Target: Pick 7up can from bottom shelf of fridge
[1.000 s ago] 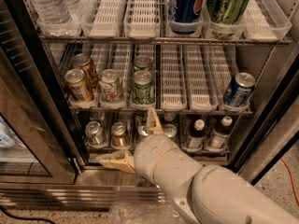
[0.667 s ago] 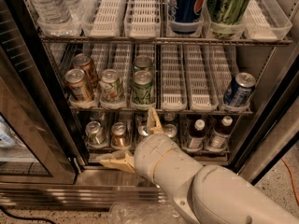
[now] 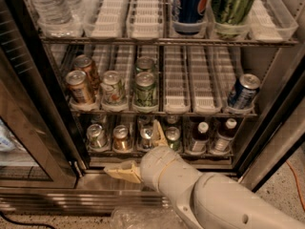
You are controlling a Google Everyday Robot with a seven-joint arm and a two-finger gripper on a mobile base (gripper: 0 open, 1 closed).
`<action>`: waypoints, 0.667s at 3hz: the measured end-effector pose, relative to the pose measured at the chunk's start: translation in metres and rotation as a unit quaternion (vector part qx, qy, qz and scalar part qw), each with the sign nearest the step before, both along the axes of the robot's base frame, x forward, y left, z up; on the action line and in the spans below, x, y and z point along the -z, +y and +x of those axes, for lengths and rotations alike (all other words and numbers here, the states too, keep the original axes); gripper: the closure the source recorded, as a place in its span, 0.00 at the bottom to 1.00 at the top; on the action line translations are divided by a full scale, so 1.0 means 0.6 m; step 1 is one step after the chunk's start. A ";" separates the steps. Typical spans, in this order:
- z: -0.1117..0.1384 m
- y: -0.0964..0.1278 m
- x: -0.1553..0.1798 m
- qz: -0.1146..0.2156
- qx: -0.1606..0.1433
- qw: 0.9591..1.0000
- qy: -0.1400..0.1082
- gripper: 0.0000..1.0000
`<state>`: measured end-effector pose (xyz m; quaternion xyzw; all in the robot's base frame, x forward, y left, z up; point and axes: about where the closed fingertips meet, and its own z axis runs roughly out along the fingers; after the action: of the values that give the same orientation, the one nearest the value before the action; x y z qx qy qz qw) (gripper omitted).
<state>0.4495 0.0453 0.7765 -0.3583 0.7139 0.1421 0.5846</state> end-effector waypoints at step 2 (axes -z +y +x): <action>0.006 0.012 0.077 -0.021 0.022 0.997 -0.073 0.00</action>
Offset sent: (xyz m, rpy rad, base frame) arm 0.0271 -0.0112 -0.1042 0.1930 -0.3730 -0.0623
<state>0.4532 0.0525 0.7305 -0.3642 0.6797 0.0878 0.6306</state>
